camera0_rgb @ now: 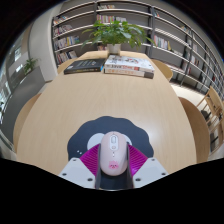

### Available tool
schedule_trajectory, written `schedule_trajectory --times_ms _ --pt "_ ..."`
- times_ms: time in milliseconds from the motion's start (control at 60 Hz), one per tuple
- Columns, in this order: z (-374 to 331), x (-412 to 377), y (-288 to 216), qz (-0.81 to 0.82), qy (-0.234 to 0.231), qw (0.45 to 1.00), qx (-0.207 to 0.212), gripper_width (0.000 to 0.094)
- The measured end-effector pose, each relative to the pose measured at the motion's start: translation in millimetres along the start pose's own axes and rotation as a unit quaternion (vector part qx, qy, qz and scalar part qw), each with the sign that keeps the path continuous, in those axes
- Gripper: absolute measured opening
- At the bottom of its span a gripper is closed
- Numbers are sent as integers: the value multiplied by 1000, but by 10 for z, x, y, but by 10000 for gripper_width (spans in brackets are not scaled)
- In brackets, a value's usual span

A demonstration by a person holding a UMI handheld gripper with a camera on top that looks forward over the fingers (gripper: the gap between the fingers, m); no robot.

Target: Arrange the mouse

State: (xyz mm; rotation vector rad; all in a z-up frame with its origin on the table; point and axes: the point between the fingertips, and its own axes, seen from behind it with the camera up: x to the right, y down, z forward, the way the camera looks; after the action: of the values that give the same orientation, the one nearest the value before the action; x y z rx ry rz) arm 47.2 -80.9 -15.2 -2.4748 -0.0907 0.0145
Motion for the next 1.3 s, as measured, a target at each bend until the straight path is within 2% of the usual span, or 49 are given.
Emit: schedule_trajectory --times_ms 150,217,283,433,617,800,1300 --pt "8 18 -22 1 9 1000 -6 486" --pt "-13 90 -5 6 27 999 -17 627" --pt "-76 76 -37 5 23 999 -27 683" --pt "-470 -18 -469 23 21 999 20 680" --pt "-1308 -265 -1031 44 15 994 98 673" --pt "-2050 -650 -1253 35 15 988 148 673" --pt "-2663 -1539 -878 4 11 988 152 683"
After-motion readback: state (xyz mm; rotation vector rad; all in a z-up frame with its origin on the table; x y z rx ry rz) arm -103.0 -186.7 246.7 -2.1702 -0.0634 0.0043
